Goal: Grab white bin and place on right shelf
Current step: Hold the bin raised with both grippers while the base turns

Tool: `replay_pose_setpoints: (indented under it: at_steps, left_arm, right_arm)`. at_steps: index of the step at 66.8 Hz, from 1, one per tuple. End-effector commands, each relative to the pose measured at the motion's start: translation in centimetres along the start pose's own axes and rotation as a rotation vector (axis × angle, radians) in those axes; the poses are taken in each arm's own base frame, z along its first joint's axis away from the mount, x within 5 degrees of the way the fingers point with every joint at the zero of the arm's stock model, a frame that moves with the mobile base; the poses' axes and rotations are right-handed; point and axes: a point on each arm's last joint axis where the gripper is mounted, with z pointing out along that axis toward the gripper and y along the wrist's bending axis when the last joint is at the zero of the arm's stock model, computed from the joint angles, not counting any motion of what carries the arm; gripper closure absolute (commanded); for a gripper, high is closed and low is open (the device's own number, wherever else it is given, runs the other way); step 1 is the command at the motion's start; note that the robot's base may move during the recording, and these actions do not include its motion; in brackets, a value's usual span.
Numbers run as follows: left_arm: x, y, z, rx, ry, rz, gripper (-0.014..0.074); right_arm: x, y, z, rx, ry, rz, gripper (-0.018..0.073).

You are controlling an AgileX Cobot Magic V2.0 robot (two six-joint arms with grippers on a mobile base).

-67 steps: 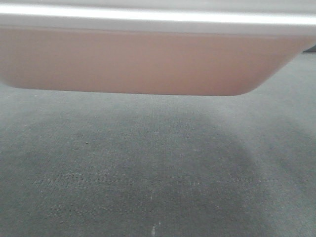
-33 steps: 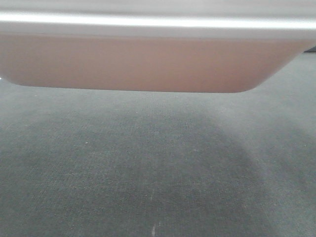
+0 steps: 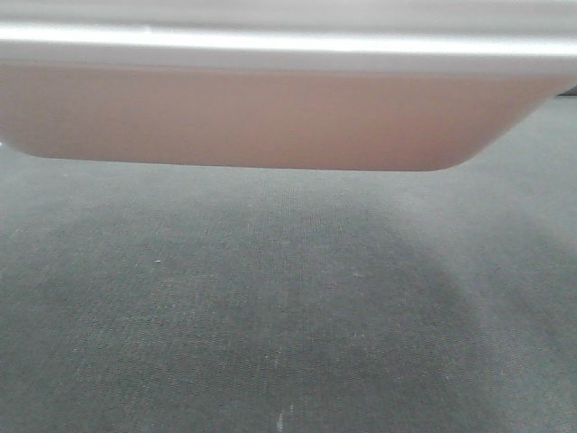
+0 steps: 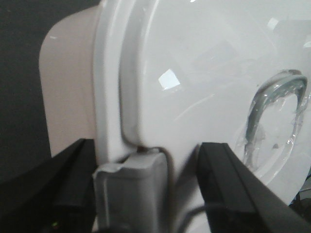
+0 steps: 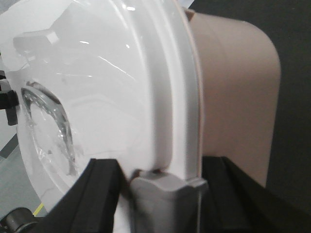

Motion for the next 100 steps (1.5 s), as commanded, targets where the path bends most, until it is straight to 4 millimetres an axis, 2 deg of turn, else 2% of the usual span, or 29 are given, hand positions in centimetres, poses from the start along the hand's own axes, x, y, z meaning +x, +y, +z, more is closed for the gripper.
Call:
replay_pose_setpoints:
  at_steps: [1, 100]
  left_arm:
    - [-0.45, -3.32, -0.89, 0.272, -0.007, -0.023, 0.0316]
    - [-0.45, -3.32, -0.89, 0.272, -0.007, -0.023, 0.0316]
  right_arm:
    - [-0.24, 3.19, -0.71, -0.256, 0.013, 0.011, 0.0157]
    - [-0.24, 3.19, -0.71, -0.256, 0.013, 0.011, 0.0157]
